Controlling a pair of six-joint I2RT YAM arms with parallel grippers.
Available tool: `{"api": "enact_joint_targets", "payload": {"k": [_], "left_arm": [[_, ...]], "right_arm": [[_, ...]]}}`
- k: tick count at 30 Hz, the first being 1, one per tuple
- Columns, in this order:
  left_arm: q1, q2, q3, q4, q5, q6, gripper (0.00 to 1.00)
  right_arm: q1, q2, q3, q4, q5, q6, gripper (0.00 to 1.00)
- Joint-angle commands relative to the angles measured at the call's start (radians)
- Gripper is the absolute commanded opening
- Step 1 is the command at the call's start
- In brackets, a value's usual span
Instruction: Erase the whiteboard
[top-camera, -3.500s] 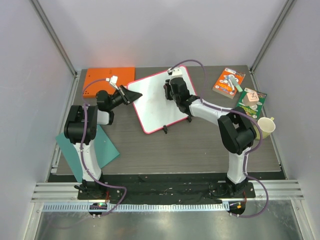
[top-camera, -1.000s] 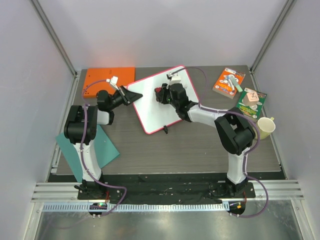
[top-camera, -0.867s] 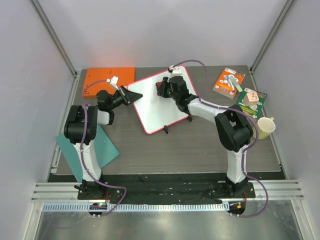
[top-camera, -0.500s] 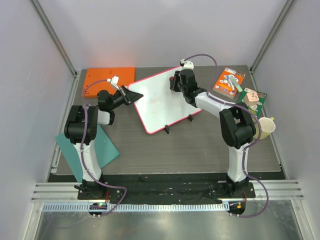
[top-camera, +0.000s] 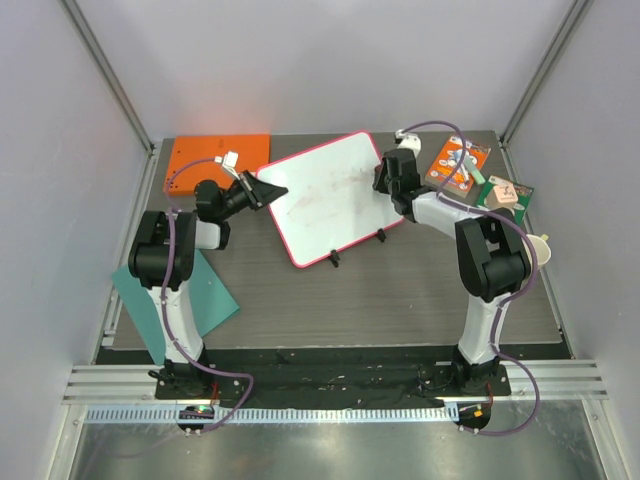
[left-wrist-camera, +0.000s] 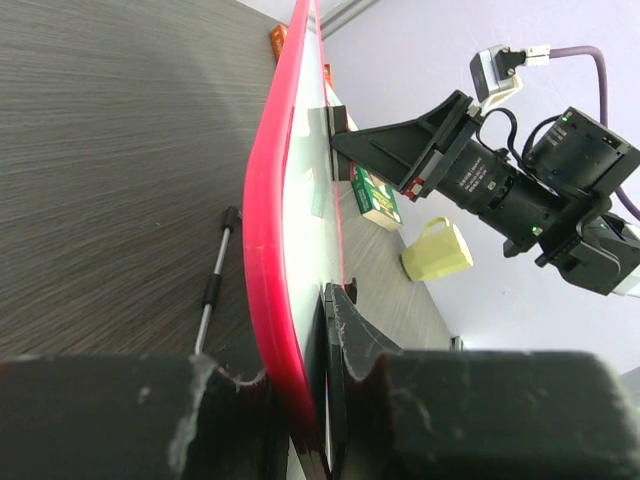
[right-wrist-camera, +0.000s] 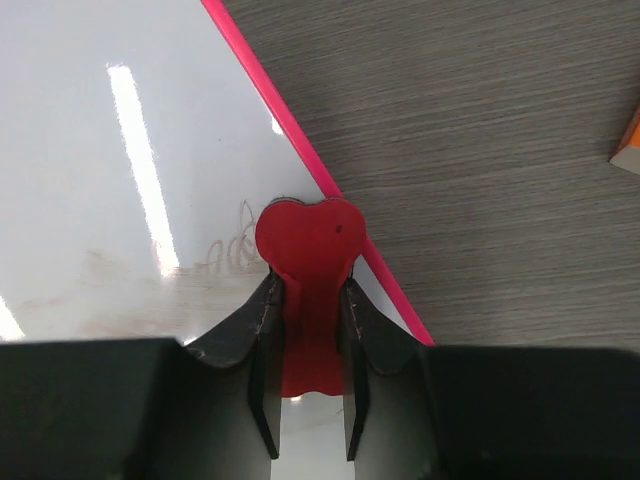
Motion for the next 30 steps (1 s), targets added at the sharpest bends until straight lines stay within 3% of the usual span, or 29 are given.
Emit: {"api": "enact_joint_targets", "payload": {"k": [1, 9, 15, 20, 23, 30], "left_arm": [[-0.019, -0.007, 0.003, -0.007, 0.053, 0.160, 0.00], [-0.022, -0.005, 0.004, -0.007, 0.055, 0.163, 0.00], [-0.024, -0.005, 0.004, -0.012, 0.055, 0.165, 0.00], [-0.025, -0.007, 0.006, -0.016, 0.055, 0.168, 0.00], [-0.024, -0.008, 0.006, -0.018, 0.053, 0.168, 0.00], [-0.025, -0.008, 0.006, -0.018, 0.055, 0.169, 0.00]], "right_arm": [[0.017, 0.118, -0.014, -0.135, -0.138, -0.081, 0.01], [0.155, 0.147, 0.040, -0.081, -0.313, -0.147, 0.01], [0.282, 0.216, 0.152, -0.147, -0.410, -0.199, 0.01], [0.266, 0.262, 0.184, -0.167, -0.299, -0.128, 0.01], [0.194, 0.256, 0.153, -0.197, -0.214, -0.056, 0.01], [0.061, 0.150, -0.020, -0.202, -0.027, -0.009, 0.01]]}}
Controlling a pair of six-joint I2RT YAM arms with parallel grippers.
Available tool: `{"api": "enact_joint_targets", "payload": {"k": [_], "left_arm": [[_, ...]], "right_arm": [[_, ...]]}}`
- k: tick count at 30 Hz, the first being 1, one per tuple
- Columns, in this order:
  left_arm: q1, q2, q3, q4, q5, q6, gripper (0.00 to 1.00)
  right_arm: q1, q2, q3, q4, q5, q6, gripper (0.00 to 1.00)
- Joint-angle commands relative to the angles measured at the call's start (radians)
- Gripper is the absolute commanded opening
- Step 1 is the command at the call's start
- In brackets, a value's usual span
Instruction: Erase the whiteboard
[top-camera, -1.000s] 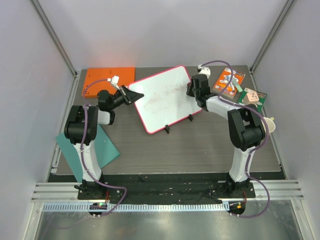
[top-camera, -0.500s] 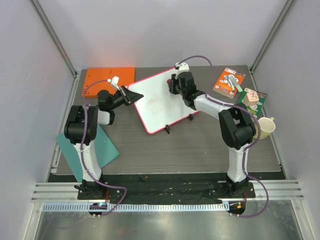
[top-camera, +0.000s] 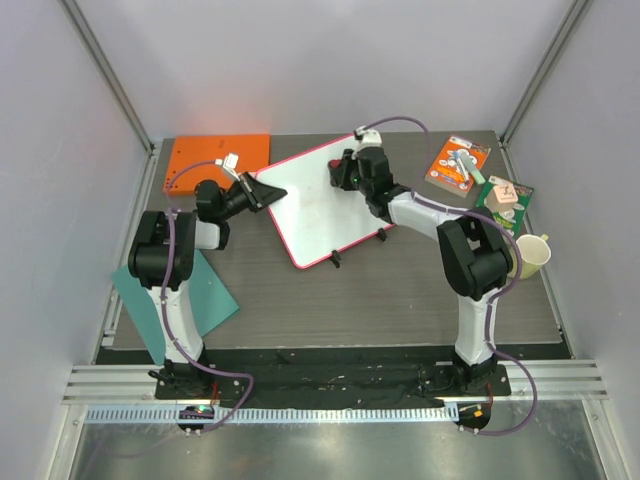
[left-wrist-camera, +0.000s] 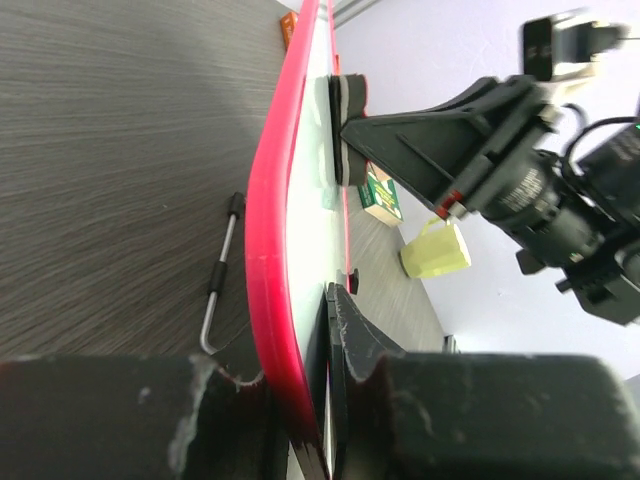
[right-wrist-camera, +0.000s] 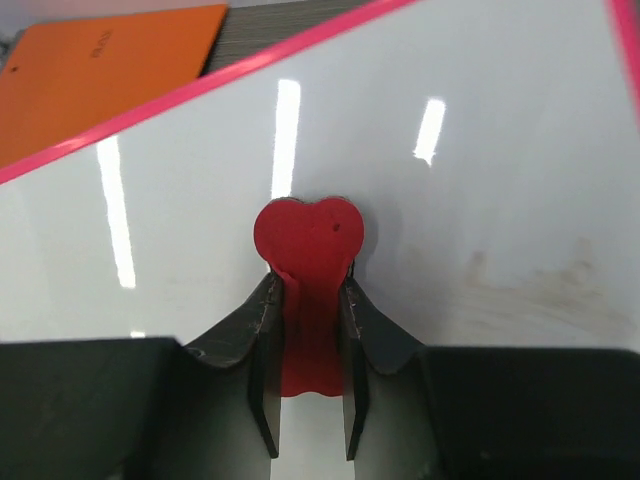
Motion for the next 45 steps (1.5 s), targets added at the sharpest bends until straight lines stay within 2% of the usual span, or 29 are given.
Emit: {"api": "enact_joint_targets", "payload": {"k": [1, 5, 10, 19, 23, 28, 35, 39, 45], "left_arm": [[-0.027, -0.007, 0.007, 0.037, 0.052, 0.176, 0.00], [-0.029, -0.009, 0.005, 0.037, 0.054, 0.176, 0.00], [-0.030, -0.009, 0.005, 0.037, 0.052, 0.176, 0.00], [-0.029, -0.007, 0.007, 0.037, 0.052, 0.177, 0.00], [-0.032, -0.007, 0.007, 0.037, 0.054, 0.177, 0.00], [-0.032, -0.010, 0.005, 0.035, 0.052, 0.179, 0.00], [-0.032, -0.010, 0.002, 0.034, 0.051, 0.182, 0.00], [-0.030, -0.010, 0.004, 0.032, 0.051, 0.183, 0.00], [-0.030, -0.024, -0.009, 0.029, 0.037, 0.196, 0.00]], "right_arm": [[-0.104, 0.049, -0.156, -0.306, 0.219, 0.029, 0.01], [-0.155, 0.036, -0.180, -0.346, 0.262, 0.070, 0.01], [-0.142, 0.063, -0.180, -0.352, 0.155, 0.080, 0.01], [0.098, 0.070, -0.219, -0.338, 0.068, 0.029, 0.01], [0.133, 0.092, -0.184, -0.318, 0.031, 0.026, 0.01], [0.109, 0.135, -0.084, -0.341, 0.090, 0.006, 0.01], [-0.054, 0.162, 0.042, -0.416, 0.166, 0.028, 0.01], [-0.140, 0.144, 0.036, -0.445, 0.193, 0.008, 0.01], [-0.151, 0.112, -0.033, -0.464, 0.132, -0.017, 0.01]]}}
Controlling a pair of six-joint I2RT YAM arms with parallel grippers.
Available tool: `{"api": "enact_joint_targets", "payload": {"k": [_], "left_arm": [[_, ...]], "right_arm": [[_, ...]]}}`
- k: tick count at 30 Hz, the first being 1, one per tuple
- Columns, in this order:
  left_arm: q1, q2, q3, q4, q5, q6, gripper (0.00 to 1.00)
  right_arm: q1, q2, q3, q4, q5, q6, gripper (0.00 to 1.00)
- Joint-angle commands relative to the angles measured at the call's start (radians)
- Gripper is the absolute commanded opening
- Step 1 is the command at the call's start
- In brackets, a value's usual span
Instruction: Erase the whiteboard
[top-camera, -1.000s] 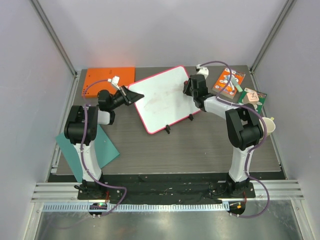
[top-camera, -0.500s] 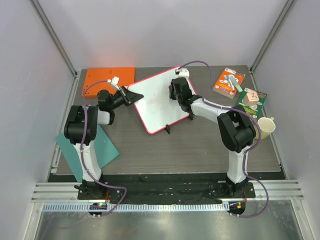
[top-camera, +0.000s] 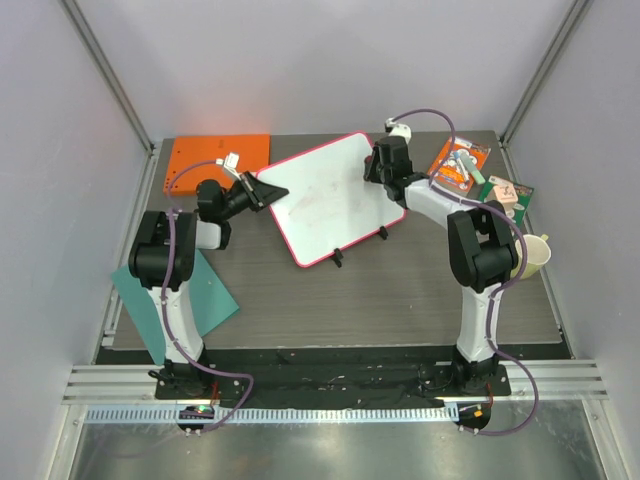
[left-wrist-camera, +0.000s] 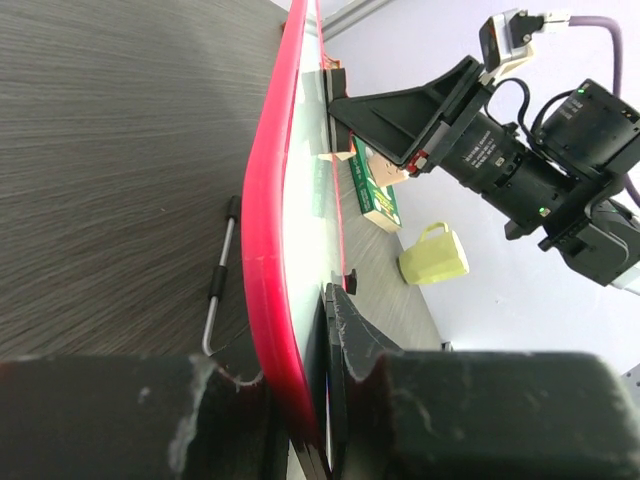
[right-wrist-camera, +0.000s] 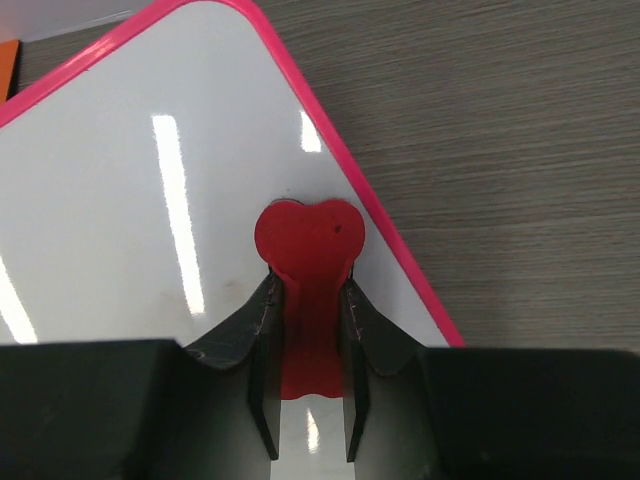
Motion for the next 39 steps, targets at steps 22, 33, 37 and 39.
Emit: {"api": "enact_joint_targets", "payload": {"k": [22, 33, 37, 39], "left_arm": [[-0.047, -0.057, -0.030, 0.034, 0.084, 0.269, 0.00], [-0.047, -0.058, -0.027, 0.023, 0.070, 0.269, 0.00], [-0.047, -0.060, -0.029, 0.020, 0.069, 0.271, 0.00], [-0.049, -0.060, -0.029, 0.020, 0.069, 0.271, 0.00]], "right_arm": [[0.338, 0.024, -0.208, -0.197, -0.157, -0.060, 0.01], [0.466, 0.205, 0.088, -0.351, -0.133, -0.120, 0.01], [0.447, 0.187, 0.053, -0.351, -0.006, -0.110, 0.01], [0.401, 0.173, 0.033, -0.348, 0.017, -0.087, 0.01]]}}
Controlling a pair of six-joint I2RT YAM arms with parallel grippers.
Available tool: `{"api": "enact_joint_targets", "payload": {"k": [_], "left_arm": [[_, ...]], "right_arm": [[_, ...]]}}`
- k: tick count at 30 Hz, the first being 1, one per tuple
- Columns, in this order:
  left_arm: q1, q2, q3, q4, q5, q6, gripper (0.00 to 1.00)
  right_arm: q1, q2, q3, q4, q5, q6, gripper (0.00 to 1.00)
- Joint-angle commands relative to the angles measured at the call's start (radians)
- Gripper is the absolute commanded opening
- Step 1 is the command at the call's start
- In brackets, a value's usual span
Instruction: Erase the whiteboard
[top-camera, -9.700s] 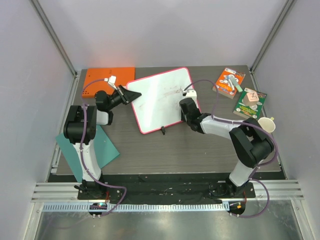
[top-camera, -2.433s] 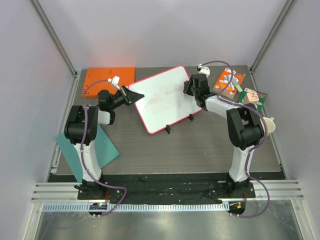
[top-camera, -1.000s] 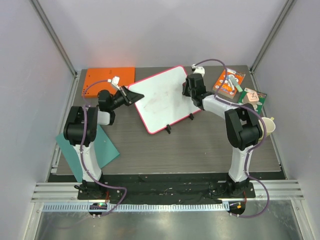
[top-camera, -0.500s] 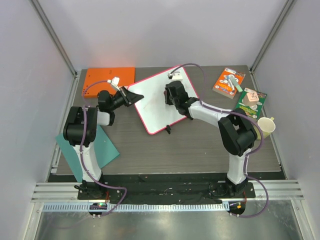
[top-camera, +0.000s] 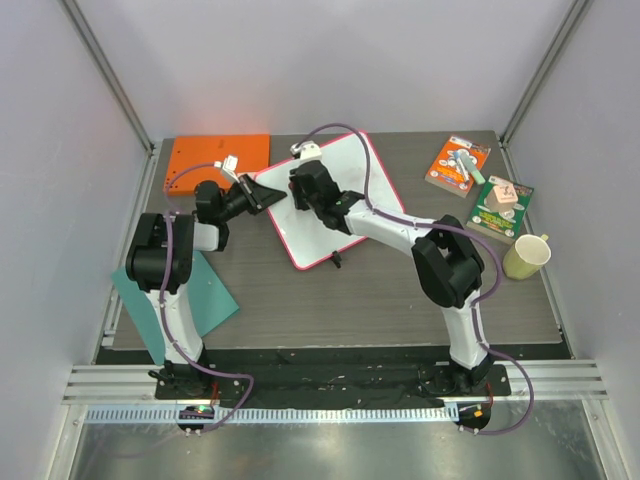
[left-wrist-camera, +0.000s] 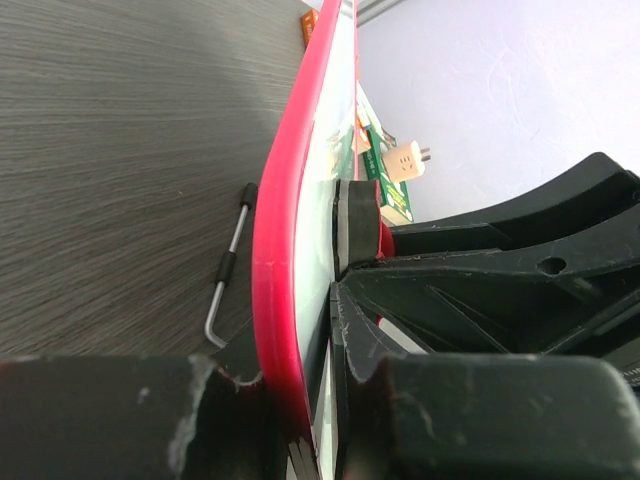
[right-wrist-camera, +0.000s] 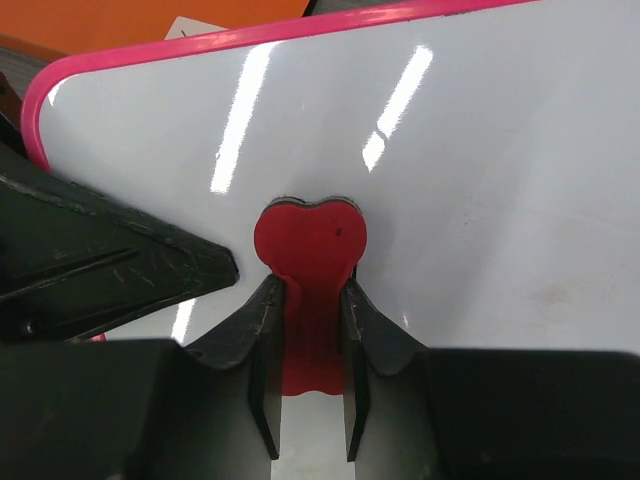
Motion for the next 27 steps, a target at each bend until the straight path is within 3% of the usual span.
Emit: {"api": "enact_joint_targets", "payload": {"k": [1, 5, 13, 21, 27], "left_arm": [[-0.054, -0.028, -0.002, 0.078, 0.076, 0.233, 0.00], [-0.054, -0.028, -0.003, 0.078, 0.074, 0.235, 0.00], [-0.054, -0.028, -0.002, 0.074, 0.072, 0.236, 0.00], [-0.054, -0.029, -0.003, 0.072, 0.069, 0.238, 0.00], [-0.054, -0.029, -0.002, 0.069, 0.069, 0.239, 0.00]], "right_arm": [[-0.036, 0.127, -0.135, -0.231, -0.067, 0.059, 0.01], [-0.145, 0.078, -0.209, -0.211, 0.007, 0.082, 0.01], [-0.352, 0.061, -0.270, -0.208, 0.010, 0.103, 0.01], [-0.415, 0.082, -0.166, -0.229, -0.035, 0.109, 0.01], [-0.427, 0.090, -0.177, -0.240, -0.111, 0.093, 0.01]]}}
